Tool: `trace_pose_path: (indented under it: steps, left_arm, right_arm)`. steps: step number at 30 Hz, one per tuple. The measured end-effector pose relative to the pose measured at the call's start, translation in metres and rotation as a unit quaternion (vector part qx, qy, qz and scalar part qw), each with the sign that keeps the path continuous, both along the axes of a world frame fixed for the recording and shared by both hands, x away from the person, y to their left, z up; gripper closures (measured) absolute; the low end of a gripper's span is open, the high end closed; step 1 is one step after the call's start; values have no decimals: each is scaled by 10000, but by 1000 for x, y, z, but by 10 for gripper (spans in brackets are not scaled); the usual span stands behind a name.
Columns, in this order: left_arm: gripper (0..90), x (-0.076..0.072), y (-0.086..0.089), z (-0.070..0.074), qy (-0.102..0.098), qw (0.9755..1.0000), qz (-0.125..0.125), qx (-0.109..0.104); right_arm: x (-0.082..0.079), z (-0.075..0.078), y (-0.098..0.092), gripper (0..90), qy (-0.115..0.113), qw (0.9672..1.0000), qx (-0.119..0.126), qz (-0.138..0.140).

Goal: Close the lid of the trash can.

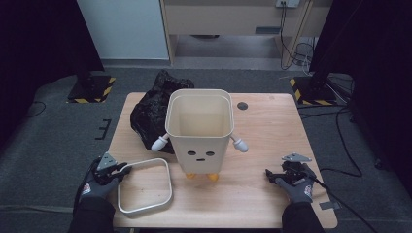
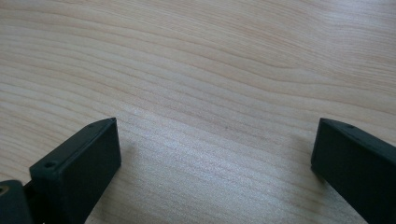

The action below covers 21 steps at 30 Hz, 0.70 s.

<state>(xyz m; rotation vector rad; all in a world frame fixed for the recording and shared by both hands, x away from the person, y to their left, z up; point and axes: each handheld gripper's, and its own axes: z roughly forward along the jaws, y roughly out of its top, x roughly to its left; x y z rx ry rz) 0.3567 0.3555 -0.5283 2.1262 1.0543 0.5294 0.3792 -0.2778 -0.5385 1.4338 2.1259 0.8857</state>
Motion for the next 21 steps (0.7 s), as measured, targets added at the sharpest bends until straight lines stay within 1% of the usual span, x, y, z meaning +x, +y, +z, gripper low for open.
trace_pose_path:
  steps: [3, 4, 7, 10, 13, 16, 21]
  left_arm:
    - [777, -1, 0, 2, 9, 10000, 20, -33]
    - [791, -1, -1, 3, -9, 10000, 40, -3]
    - [791, -2, -1, 6, -17, 9999, 80, -66]
    - [790, -4, 1, 9, -58, 9998, 122, -177]
    - [783, -7, 4, 14, -176, 9990, 147, -383]
    - [780, -12, 6, 20, -305, 9981, 166, -507]
    - [780, -18, 10, 29, -505, 9956, 249, -742]
  right_arm:
    - [0, 0, 0, 18, 0, 10000, -1, 2]
    - [0, 0, 0, 18, 1, 10000, 0, 1]
    - [0, 0, 0, 18, 0, 10000, 0, 0]
    - [0, 0, 0, 18, 0, 10000, -4, 0]
    - [0, 0, 0, 18, 2, 10000, 0, 1]
    - [0, 0, 0, 18, 1, 10000, 2, 1]
    - [0, 0, 0, 18, 2, 10000, -1, 2]
